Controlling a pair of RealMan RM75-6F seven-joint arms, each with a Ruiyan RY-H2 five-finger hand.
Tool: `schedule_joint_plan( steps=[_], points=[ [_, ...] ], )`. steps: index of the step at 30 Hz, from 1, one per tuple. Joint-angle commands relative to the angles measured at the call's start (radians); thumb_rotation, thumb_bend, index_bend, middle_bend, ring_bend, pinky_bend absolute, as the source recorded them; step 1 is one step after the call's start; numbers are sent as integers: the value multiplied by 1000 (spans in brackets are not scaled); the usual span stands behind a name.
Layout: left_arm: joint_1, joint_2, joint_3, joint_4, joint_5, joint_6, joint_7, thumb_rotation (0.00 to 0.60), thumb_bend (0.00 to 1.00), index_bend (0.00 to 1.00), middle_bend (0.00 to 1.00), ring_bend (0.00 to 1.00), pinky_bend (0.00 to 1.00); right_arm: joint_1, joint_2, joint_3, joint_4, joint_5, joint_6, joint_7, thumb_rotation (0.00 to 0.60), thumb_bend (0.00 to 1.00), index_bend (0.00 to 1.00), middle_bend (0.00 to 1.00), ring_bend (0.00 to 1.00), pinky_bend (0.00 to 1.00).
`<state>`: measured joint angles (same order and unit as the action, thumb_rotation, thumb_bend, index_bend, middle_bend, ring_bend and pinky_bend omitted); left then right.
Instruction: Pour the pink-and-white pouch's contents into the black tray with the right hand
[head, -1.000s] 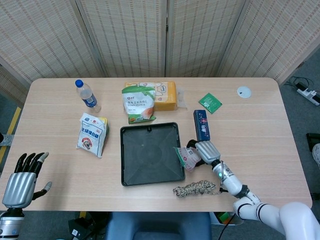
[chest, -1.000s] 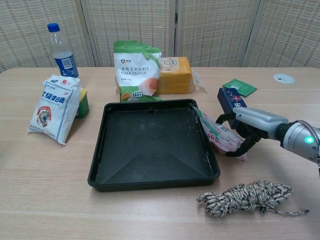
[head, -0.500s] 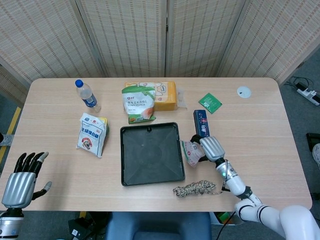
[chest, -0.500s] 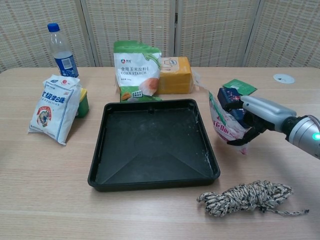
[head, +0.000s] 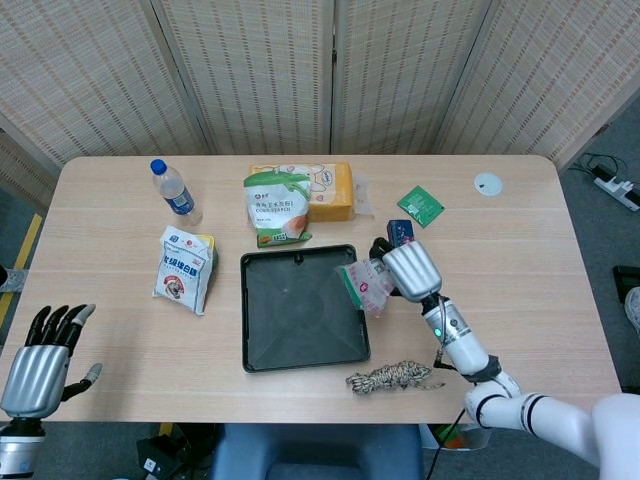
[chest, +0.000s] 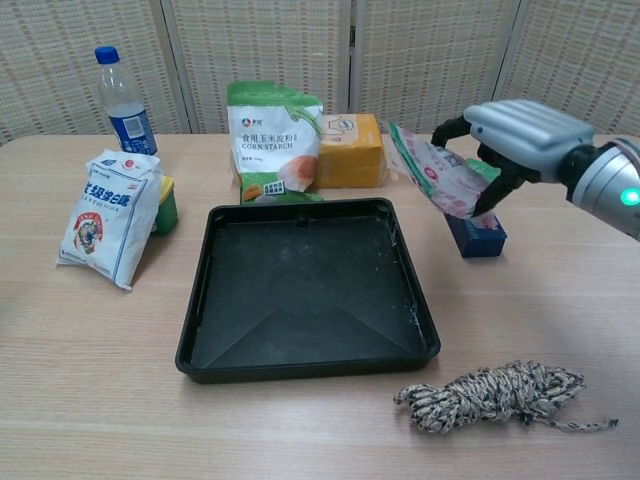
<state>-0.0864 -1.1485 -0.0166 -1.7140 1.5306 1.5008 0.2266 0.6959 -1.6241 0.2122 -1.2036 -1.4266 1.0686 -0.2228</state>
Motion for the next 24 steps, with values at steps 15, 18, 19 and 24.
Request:
schedule_joint_plan(
  steps=[15,18,19,24],
  points=[
    [3,-6,4,22,-10,-12,-26,600,309,113,152,116,44,168,-61,50,14,97,-37,-499,600,367,733,549,950,972],
    [2,-11,5,27,-9,-14,-28,600,309,113,152,115,44,176,-72,40,40,93,-30,-524,600,367,733,549,950,971],
    [2,-12,6,28,-9,-15,-28,600,309,113,152,115,44,177,-75,37,46,92,-28,-529,600,367,733,549,949,971],
    [1,-17,6,33,-12,-22,-28,600,309,114,152,116,45,185,-92,11,90,61,-7,-566,600,367,733,549,949,971]
  ],
)
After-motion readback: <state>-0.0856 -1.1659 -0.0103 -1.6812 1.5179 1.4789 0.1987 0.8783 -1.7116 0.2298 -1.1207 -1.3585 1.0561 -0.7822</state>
